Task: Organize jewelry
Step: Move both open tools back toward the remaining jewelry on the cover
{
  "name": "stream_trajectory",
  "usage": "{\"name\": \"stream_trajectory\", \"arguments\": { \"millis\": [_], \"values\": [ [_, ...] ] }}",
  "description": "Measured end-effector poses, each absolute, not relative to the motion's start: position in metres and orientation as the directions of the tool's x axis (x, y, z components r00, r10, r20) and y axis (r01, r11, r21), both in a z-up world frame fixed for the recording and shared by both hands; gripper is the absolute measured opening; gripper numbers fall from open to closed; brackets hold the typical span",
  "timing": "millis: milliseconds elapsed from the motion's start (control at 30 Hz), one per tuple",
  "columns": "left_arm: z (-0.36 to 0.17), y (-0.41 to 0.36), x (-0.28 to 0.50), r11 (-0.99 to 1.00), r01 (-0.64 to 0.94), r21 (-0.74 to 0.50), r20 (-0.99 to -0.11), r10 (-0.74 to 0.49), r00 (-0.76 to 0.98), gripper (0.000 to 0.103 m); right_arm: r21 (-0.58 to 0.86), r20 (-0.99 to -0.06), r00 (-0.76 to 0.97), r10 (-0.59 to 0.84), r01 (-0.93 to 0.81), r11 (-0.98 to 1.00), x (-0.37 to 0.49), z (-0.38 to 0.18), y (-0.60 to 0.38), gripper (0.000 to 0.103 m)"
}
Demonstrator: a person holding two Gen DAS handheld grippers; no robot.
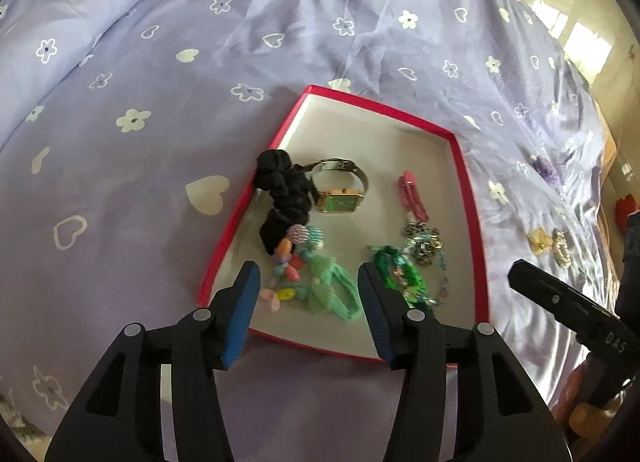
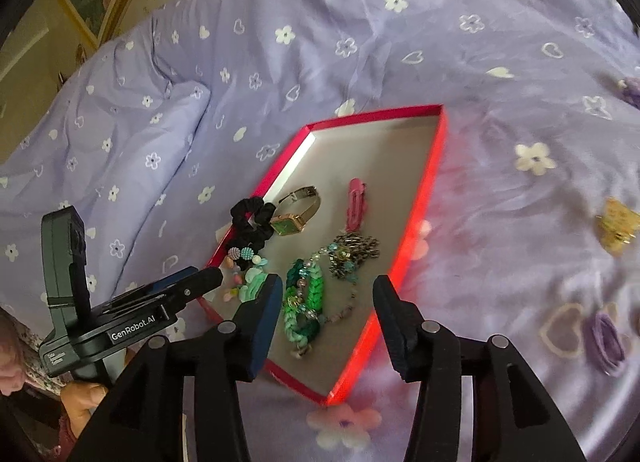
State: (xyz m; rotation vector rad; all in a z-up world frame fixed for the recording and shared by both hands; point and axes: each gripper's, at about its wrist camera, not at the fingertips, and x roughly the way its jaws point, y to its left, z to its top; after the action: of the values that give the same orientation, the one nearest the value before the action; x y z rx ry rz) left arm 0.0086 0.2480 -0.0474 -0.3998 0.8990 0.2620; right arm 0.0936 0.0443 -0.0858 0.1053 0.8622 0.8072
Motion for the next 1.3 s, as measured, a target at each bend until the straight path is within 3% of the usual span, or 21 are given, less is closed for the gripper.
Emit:
{"name": "stream_trajectory", "arguments": {
  "millis": [833, 1300],
  "values": [
    [-0.022, 0.11, 0.036, 0.962, -0.131, -0.241, -0.781, -0.112, 0.615, 0.053, 0.399, -0.636, 0.57, 0.52, -0.334, 0.854, 0.097, -0.098, -0.142, 0.05],
    [-0.027, 0.024, 0.076, 0.965, 0.021, -0.262, -0.793, -0.228, 0.565, 0.055, 0.398, -0.654, 0.594, 0.468, -0.255, 0.881, 0.11, -0.112, -0.198, 0.05]
  ]
}}
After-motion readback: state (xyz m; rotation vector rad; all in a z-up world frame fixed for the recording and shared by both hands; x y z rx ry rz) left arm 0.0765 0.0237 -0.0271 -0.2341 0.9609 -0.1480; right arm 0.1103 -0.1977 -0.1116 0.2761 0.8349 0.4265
